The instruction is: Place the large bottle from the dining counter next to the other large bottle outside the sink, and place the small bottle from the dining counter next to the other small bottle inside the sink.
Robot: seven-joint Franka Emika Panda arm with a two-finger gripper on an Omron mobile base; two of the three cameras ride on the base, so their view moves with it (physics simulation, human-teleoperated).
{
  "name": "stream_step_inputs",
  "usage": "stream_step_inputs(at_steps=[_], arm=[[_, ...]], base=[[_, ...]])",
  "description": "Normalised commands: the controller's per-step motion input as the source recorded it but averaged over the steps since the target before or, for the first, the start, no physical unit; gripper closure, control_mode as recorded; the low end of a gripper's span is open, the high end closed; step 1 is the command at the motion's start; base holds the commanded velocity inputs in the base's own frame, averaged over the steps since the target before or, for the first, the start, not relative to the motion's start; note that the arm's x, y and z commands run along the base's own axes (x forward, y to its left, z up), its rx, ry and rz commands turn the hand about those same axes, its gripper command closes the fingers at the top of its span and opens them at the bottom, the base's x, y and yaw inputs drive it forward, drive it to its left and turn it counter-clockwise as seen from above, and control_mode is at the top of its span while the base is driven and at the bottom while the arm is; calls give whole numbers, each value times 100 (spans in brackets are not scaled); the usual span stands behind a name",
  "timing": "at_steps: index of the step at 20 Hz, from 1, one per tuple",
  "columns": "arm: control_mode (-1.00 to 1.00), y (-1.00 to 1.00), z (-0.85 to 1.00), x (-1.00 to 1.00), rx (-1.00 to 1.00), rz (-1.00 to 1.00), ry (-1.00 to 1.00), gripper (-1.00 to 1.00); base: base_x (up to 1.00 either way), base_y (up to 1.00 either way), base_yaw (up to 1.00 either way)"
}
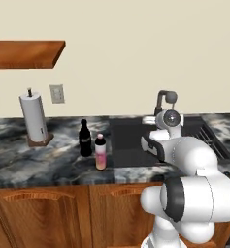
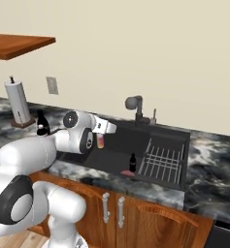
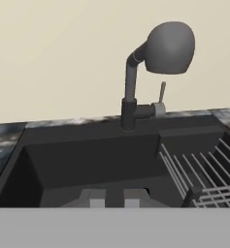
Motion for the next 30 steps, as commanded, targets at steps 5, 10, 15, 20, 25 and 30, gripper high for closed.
stream_step_inputs(at_steps=[5, 10, 15, 20, 25, 30], arm=[[100, 0, 0, 0, 0, 0, 0, 100], [100, 0, 0, 0, 0, 0, 0, 100], [100, 0, 0, 0, 0, 0, 0, 100], [100, 0, 0, 0, 0, 0, 0, 100], [-100, 0, -4, 15, 0, 0, 0, 100], [-100, 0, -23, 21, 0, 0, 0, 100]], base=[[35, 7, 1], [25, 4, 0], [15, 1, 0], [11, 0, 0], [0, 0, 0], [0, 0, 0]])
